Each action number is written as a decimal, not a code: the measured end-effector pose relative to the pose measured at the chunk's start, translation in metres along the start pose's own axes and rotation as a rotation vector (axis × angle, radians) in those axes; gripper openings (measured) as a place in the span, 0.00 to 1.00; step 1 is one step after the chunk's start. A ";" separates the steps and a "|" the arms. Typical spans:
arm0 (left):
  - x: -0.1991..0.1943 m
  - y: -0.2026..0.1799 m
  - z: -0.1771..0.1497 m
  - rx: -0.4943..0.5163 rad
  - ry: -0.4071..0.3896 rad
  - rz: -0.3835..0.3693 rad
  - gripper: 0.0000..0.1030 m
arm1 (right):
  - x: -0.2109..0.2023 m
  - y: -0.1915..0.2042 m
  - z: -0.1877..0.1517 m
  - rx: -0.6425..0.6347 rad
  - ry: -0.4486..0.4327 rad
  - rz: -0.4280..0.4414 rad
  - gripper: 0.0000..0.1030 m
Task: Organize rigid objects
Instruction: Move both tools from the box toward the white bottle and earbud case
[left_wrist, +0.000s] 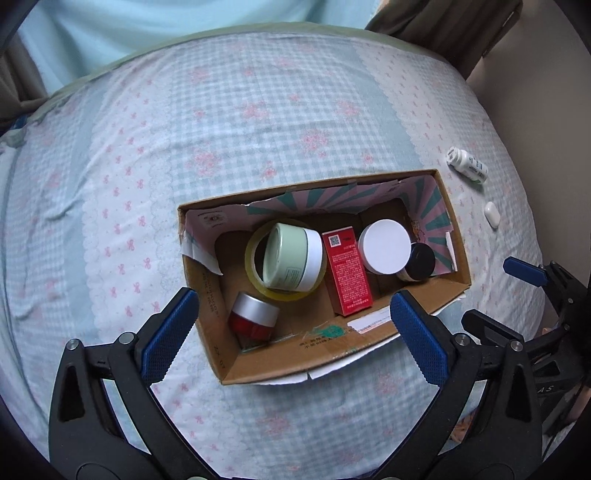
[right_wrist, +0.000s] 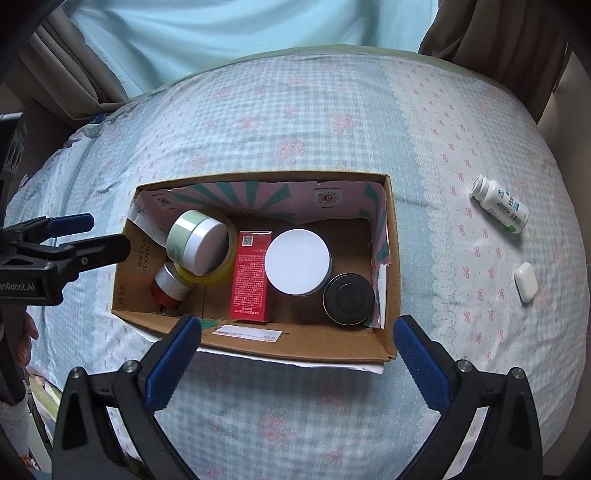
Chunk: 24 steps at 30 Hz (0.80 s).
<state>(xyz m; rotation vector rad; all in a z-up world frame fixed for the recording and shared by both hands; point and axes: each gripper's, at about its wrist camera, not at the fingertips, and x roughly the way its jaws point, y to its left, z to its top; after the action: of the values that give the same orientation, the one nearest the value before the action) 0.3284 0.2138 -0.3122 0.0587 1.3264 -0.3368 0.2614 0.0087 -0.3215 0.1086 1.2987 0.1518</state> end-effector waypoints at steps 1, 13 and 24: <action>-0.008 -0.002 -0.002 -0.004 -0.012 0.003 1.00 | -0.006 0.001 -0.002 -0.002 -0.005 0.002 1.00; -0.108 -0.025 -0.053 -0.054 -0.164 0.019 1.00 | -0.098 0.011 -0.032 0.024 -0.121 -0.023 1.00; -0.143 -0.091 -0.071 0.007 -0.214 0.024 1.00 | -0.165 -0.026 -0.061 0.091 -0.182 -0.032 1.00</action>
<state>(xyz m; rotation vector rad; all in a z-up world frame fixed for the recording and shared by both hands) 0.2079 0.1736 -0.1792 0.0432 1.1115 -0.3186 0.1608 -0.0455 -0.1857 0.1749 1.1247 0.0542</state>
